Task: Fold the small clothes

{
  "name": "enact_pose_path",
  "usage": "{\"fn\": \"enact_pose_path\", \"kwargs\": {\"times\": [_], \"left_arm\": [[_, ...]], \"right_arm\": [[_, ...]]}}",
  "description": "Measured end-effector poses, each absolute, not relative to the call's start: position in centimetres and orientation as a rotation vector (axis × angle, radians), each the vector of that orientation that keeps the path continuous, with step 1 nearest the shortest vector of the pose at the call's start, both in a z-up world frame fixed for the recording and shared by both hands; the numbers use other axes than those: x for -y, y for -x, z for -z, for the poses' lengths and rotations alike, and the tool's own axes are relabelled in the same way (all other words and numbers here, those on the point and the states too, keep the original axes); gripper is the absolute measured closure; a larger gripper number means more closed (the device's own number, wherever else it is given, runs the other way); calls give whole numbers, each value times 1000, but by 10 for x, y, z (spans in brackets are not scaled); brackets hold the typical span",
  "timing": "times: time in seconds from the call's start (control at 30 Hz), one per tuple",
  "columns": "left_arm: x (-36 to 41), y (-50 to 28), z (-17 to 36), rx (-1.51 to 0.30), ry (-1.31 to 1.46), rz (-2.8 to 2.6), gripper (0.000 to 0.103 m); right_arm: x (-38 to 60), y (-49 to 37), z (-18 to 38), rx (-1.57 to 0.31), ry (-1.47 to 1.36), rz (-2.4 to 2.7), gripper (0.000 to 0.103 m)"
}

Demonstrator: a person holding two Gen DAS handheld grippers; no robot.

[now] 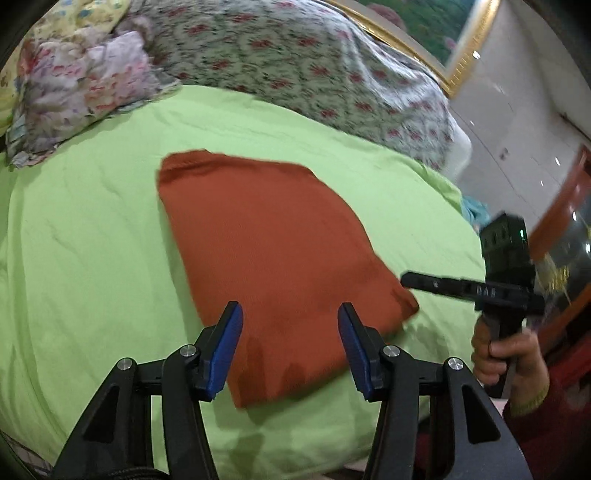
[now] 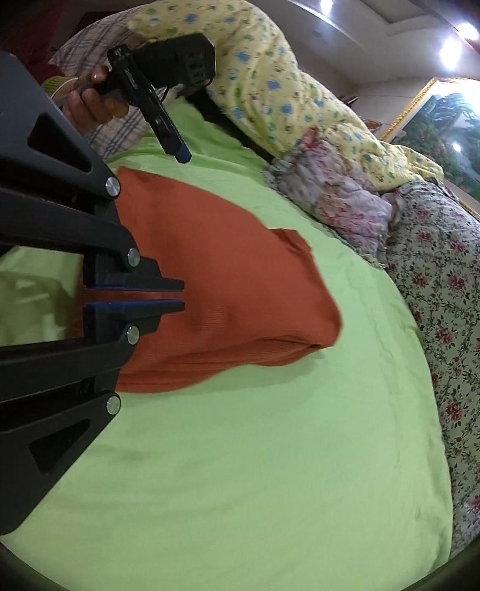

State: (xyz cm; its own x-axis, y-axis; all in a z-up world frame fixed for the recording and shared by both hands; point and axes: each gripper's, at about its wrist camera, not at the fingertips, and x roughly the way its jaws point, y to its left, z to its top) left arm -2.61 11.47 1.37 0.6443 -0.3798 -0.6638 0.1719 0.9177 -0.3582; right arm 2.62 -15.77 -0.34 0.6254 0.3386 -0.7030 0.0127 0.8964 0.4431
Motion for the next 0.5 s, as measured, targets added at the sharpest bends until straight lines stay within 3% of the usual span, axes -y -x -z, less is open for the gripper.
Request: {"fn": "enact_pose_path", "kwargs": {"times": [0.27, 0.5], "left_arm": [[-100, 31, 33, -932, 198, 225, 52], [-98, 31, 46, -934, 147, 183, 49]], "right_arm": [[144, -13, 31, -955, -284, -93, 99], [167, -6, 50, -941, -357, -89, 103]]}}
